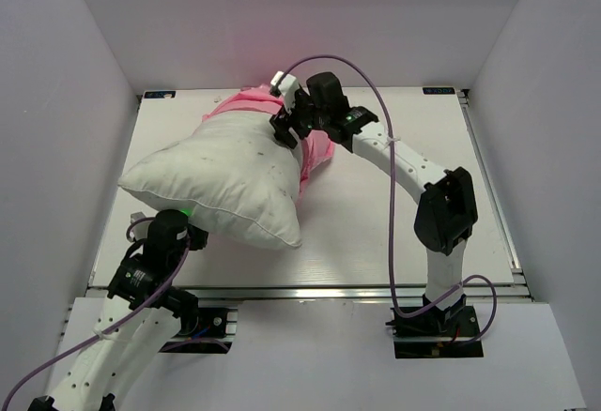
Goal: Put the pillow into the pillowcase
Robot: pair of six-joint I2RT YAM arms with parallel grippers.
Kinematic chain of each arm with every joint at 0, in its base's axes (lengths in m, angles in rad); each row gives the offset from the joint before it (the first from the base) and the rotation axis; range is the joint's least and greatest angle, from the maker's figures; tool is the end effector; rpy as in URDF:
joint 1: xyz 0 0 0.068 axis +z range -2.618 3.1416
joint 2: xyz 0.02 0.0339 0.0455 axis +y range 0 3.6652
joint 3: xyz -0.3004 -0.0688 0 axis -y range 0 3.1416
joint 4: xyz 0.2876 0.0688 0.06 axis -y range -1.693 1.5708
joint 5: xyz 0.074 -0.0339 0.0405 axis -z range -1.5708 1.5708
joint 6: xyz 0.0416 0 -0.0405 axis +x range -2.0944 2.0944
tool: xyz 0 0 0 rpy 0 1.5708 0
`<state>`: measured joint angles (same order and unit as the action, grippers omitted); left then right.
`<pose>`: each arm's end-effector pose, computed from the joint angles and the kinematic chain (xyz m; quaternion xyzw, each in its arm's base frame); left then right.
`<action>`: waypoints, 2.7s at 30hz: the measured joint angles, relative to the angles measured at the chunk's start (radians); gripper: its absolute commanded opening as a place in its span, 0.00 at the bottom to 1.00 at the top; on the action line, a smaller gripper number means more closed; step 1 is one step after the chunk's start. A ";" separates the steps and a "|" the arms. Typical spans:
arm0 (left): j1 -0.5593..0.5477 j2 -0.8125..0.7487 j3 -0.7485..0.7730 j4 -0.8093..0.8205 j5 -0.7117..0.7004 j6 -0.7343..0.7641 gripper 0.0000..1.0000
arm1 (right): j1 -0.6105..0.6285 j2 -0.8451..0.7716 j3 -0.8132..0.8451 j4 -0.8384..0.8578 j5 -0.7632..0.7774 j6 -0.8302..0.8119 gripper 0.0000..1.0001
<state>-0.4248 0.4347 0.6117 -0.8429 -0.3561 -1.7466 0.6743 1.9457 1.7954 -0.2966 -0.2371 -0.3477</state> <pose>0.1052 -0.0317 0.2799 -0.6045 0.6513 -0.3063 0.3415 0.4052 0.3364 0.3598 -0.4659 0.7021 0.1848 0.5058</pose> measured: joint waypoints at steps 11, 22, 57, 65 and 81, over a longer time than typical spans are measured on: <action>0.000 0.000 0.000 0.013 0.000 0.001 0.00 | -0.035 -0.026 0.021 0.086 -0.079 0.034 0.79; 0.000 0.000 -0.010 0.014 0.001 0.003 0.00 | -0.063 -0.148 0.054 0.140 -0.188 0.109 0.78; 0.000 -0.002 -0.010 0.014 0.001 0.012 0.00 | -0.061 0.011 0.015 0.056 -0.026 -0.049 0.46; 0.000 -0.001 -0.010 0.021 0.001 0.018 0.00 | -0.057 0.034 0.043 0.066 -0.012 -0.048 0.46; 0.000 0.013 -0.010 0.054 0.002 0.048 0.00 | 0.007 0.137 0.097 0.176 0.118 -0.044 0.04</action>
<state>-0.4248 0.4480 0.6018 -0.7887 -0.3542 -1.6981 0.6811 2.0823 1.8923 -0.1207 -0.1192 -0.3920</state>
